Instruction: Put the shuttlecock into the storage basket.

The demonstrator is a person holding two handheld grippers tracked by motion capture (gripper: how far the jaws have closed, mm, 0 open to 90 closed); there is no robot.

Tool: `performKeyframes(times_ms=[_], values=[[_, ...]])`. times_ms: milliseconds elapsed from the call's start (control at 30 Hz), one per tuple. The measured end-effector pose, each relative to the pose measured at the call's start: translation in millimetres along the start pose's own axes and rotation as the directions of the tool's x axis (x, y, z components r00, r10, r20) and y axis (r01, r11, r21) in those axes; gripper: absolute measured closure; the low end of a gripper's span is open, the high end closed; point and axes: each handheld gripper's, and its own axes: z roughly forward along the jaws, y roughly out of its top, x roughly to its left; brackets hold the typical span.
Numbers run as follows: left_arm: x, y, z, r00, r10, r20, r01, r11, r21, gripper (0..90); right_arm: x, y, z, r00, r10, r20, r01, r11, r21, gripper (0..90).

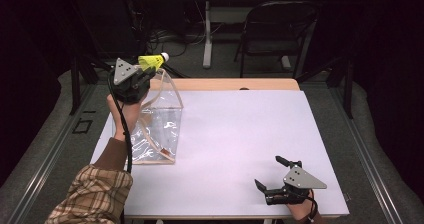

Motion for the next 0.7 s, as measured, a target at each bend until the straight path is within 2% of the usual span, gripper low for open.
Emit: performKeyframes(times_ms=[700], values=[[14.4, 1.9, -7.4, 0.9993, -0.015, -0.035, 0.014, 0.9998, -0.012, 89.4, -0.5, -1.0, 1.7, 1.0, 0.004, -0.003, -0.004, 1.0, 0.005, 0.0]])
